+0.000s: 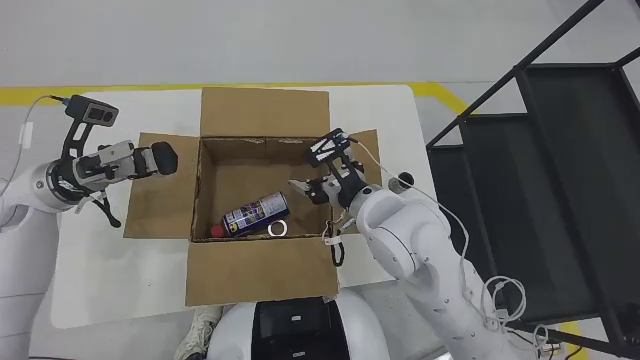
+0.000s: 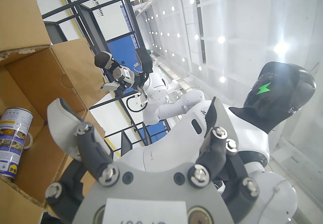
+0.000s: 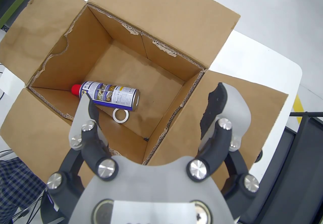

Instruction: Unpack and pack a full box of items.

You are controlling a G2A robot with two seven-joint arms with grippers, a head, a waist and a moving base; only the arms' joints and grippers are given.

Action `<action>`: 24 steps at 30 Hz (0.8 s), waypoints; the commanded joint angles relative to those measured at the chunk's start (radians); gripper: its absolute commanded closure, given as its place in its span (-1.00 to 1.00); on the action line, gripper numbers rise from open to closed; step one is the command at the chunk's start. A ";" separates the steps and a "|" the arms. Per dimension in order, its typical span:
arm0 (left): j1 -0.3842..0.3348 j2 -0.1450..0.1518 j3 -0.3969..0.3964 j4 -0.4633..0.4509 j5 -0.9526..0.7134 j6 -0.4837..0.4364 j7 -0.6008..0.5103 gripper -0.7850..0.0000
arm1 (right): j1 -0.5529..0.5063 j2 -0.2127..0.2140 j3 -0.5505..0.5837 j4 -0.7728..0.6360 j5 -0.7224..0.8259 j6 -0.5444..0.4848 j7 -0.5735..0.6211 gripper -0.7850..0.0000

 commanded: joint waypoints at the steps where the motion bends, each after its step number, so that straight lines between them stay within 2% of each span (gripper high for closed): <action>1: 0.000 0.000 0.000 0.000 0.000 0.000 0.000 -1.00 | 0.000 0.000 0.000 0.000 0.000 0.000 0.000 -1.00; 11: 0.000 0.000 0.000 0.000 0.000 0.000 0.000 -1.00 | 0.000 0.000 0.000 0.000 0.000 0.000 0.000 -1.00; 13: 0.000 0.000 0.000 0.000 0.000 0.000 0.000 -1.00 | 0.022 0.003 -0.030 0.019 -0.024 -0.090 0.008 -1.00; 18: 0.000 0.000 0.000 0.000 0.000 0.000 0.000 -1.00 | 0.128 -0.002 -0.104 0.086 0.043 -0.263 0.088 -1.00; 24: 0.000 0.000 0.000 0.000 0.000 0.000 0.000 -1.00 | 0.329 -0.016 -0.193 0.243 0.181 -0.480 0.237 -1.00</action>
